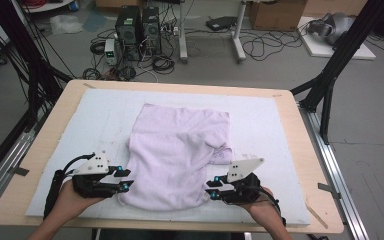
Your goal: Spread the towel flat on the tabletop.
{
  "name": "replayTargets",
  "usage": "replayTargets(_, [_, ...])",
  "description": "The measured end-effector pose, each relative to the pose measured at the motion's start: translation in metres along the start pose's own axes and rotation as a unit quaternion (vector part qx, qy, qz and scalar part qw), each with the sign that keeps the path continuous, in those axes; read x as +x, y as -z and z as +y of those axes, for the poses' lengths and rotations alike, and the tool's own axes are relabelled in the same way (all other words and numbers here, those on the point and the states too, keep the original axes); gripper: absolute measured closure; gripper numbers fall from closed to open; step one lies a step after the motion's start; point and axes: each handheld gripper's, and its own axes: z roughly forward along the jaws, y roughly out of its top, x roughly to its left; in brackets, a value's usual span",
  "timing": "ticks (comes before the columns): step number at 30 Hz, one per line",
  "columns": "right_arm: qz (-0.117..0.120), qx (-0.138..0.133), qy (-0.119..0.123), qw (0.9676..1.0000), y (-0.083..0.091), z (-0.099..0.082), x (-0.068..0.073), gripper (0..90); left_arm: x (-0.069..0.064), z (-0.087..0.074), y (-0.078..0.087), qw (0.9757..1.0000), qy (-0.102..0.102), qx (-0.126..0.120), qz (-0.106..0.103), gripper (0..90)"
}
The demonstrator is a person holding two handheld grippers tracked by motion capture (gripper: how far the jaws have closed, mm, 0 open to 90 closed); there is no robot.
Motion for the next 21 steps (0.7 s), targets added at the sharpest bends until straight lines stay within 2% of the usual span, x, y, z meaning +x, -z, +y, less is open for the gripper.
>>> replayTargets(3, [-0.026, 0.012, -0.004, 0.9996, -0.007, 0.0, -0.013, 66.0, 0.01, -0.003, -0.012, 0.9999, 0.007, 0.013, 0.003, 57.8])
replayTargets(8, [-0.031, 0.033, -0.03, 0.9985, -0.039, -0.008, -0.033, 58.6, 0.022, -0.013, -0.042, 0.9987, 0.019, 0.048, 0.005, 57.5])
replayTargets(10, [-0.033, 0.057, -0.023, 0.9976, -0.053, -0.009, -0.036, 57.8, 0.025, -0.017, -0.054, 0.9976, 0.02, 0.066, 0.004, 57.6])
replayTargets(11, [-0.032, 0.064, -0.019, 0.9972, -0.056, -0.009, -0.037, 58.7, 0.025, -0.02, -0.059, 0.9971, 0.019, 0.073, 0.0, 58.3])
replayTargets(12, [-0.03, 0.068, -0.018, 0.9971, -0.06, -0.009, -0.037, 62.2, 0.023, -0.021, -0.059, 0.998, 0.012, 0.061, 0.007, 60.1])
replayTargets(15, [-0.016, 0.069, -0.022, 0.9973, -0.061, -0.009, -0.036, 76.4, 0.023, -0.021, -0.058, 0.9979, 0.011, 0.064, -0.002, 79.7])
replayTargets(17, [-0.014, 0.067, -0.022, 0.9974, -0.059, -0.01, -0.035, 80.7, 0.022, -0.02, -0.058, 0.9978, 0.012, 0.065, -0.003, 86.0])
replayTargets(19, [-0.01, 0.064, -0.025, 0.9976, -0.055, -0.01, -0.032, 81.6, 0.02, -0.02, -0.057, 0.9977, 0.007, 0.067, 0.001, 87.0])
replayTargets(21, [-0.008, 0.063, -0.018, 0.9978, -0.051, -0.01, -0.028, 81.7, 0.02, -0.021, -0.055, 0.9978, 0.009, 0.065, 0.002, 87.2])
